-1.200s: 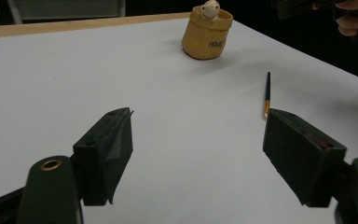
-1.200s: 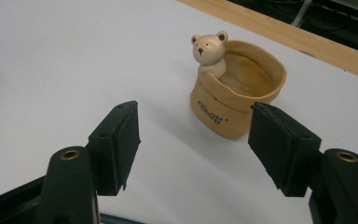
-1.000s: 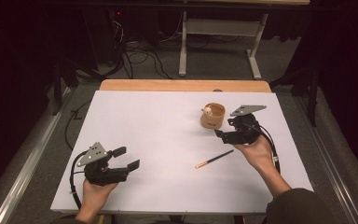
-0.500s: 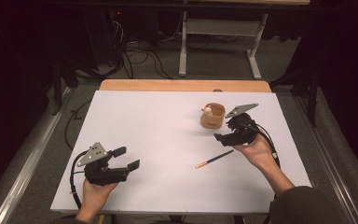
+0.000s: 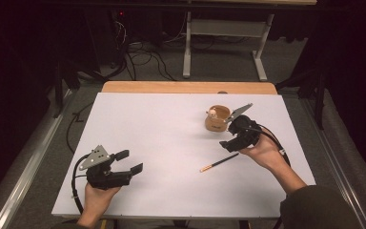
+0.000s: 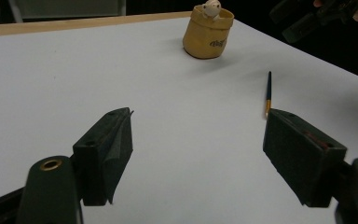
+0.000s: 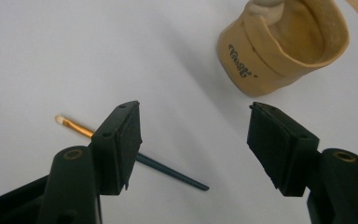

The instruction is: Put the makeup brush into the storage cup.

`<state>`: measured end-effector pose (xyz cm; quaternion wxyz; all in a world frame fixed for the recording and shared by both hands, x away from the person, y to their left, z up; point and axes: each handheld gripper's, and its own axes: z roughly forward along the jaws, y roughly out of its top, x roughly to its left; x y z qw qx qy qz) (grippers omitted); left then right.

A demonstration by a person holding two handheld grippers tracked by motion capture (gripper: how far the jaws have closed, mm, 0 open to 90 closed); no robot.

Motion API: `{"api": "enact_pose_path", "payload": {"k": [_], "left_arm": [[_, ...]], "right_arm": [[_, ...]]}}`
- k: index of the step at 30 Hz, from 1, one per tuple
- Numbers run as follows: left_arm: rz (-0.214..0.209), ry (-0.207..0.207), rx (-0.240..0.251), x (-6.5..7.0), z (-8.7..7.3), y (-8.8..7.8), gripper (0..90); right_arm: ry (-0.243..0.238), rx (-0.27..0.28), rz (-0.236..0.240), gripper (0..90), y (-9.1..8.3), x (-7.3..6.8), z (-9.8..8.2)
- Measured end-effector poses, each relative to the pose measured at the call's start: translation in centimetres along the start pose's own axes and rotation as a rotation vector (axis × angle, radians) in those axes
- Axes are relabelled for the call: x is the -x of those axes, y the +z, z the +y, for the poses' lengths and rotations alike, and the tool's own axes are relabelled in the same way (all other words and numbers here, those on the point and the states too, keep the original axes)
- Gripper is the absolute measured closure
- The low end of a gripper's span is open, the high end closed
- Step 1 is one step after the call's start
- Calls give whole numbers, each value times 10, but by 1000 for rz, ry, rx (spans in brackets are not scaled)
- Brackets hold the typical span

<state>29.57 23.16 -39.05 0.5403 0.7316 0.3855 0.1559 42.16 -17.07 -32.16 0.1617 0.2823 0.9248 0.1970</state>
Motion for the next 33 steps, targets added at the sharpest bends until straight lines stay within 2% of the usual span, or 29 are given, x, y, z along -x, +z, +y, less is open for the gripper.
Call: {"api": "enact_pose_path", "payload": {"k": [2,8,13,24,33], "left_arm": [[0,0,0,0,0,0,247],[2,-2,5,0,0,0,245],[3,-2,6,0,0,-1,245],[4,-1,6,0,0,-1,245],[4,-3,9,0,0,-1,245]], "right_arm": [[-25,-24,-4,368,1,0,2],[-33,-66,21,369,4,-1,7],[-40,-114,76,371,8,1,9],[-73,-204,119,374,22,-3,10],[-83,-243,142,375,28,-4,10]]}}
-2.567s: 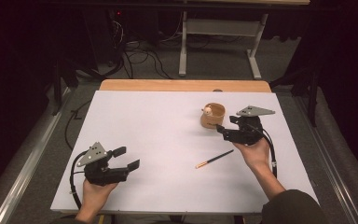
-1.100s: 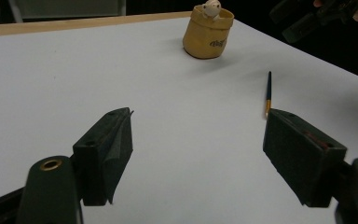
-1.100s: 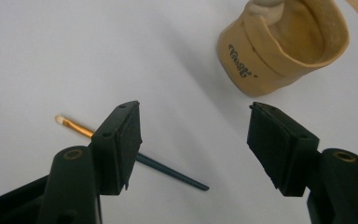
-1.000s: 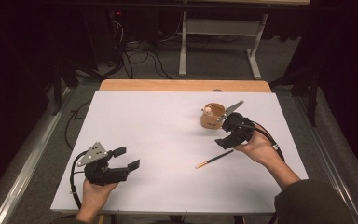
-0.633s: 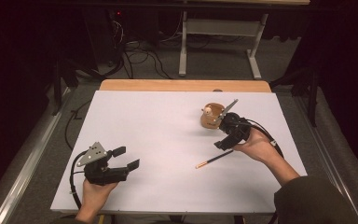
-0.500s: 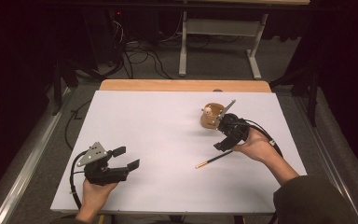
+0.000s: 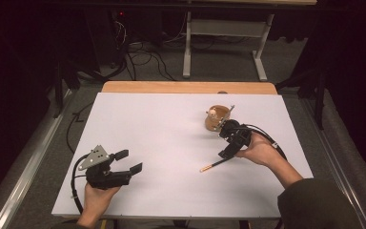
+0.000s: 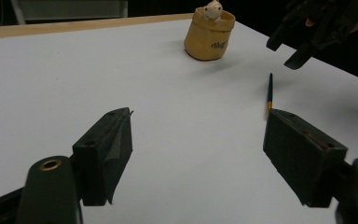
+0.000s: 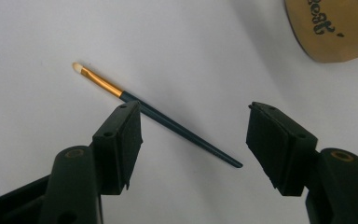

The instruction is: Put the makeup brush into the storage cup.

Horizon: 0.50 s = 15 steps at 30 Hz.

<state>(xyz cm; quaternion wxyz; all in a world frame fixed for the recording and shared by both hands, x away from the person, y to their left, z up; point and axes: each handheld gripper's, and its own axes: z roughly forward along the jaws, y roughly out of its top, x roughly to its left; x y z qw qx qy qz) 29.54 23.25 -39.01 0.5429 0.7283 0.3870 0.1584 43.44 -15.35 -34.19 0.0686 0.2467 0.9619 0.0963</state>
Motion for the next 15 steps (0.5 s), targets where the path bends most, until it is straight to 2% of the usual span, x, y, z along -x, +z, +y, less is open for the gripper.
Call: {"api": "enact_pose_path", "payload": {"k": [5,15], "left_arm": [[0,0,-1,0,0,0,245],[-1,0,-1,0,0,0,245]], "right_arm": [[-3,-12,21,371,3,-1,1],[-17,-57,33,371,9,-3,2]]}}
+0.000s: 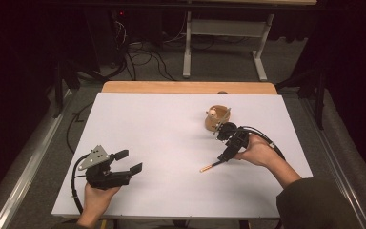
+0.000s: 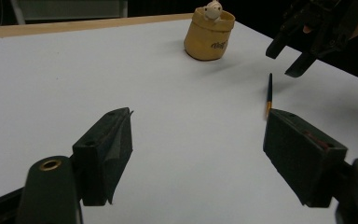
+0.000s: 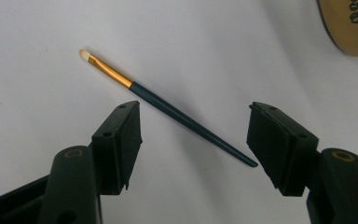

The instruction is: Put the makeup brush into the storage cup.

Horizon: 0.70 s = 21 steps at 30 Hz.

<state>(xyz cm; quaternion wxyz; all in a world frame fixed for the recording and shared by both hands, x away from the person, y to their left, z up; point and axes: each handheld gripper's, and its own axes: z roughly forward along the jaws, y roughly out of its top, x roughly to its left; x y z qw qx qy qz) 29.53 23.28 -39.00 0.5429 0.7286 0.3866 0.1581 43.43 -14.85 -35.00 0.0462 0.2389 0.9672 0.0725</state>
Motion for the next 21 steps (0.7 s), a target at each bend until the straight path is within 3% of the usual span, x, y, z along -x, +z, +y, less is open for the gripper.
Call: {"api": "enact_pose_path", "payload": {"k": [21], "left_arm": [[0,-1,-2,0,0,0,245]], "right_arm": [[-42,-50,16,368,18,-4,6]]}}
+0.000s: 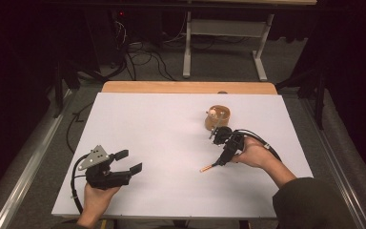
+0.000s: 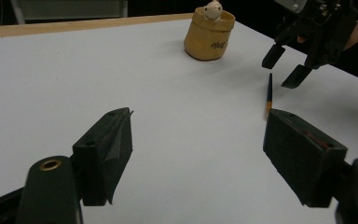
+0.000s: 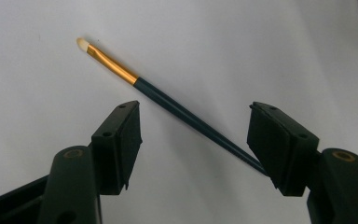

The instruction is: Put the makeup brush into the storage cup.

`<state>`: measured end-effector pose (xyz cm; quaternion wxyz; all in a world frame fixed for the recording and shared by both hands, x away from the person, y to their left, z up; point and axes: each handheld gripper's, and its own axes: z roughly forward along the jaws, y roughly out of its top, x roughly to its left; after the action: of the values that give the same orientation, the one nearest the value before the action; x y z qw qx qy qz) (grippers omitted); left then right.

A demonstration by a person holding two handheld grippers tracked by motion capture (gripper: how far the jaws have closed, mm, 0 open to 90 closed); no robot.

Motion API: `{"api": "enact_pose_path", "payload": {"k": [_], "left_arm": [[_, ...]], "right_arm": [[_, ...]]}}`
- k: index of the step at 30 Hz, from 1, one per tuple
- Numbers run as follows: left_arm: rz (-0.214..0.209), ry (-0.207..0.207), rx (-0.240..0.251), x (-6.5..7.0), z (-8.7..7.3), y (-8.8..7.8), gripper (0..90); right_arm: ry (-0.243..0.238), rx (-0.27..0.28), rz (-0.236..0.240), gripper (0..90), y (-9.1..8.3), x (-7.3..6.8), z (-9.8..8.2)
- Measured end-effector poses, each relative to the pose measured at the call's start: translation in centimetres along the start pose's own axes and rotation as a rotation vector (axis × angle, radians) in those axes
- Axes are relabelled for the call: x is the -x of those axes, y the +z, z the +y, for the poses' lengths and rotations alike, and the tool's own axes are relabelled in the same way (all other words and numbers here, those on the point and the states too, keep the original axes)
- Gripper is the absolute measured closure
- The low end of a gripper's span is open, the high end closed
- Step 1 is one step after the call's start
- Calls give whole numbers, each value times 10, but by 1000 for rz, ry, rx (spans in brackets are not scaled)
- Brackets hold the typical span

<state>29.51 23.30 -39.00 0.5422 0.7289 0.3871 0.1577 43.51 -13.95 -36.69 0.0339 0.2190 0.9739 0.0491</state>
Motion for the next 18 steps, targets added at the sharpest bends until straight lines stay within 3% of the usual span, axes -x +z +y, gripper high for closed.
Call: {"api": "enact_pose_path", "payload": {"k": [18], "left_arm": [[-2,-3,-9,0,0,1,247]], "right_arm": [[-19,-14,3,369,14,-1,2]]}}
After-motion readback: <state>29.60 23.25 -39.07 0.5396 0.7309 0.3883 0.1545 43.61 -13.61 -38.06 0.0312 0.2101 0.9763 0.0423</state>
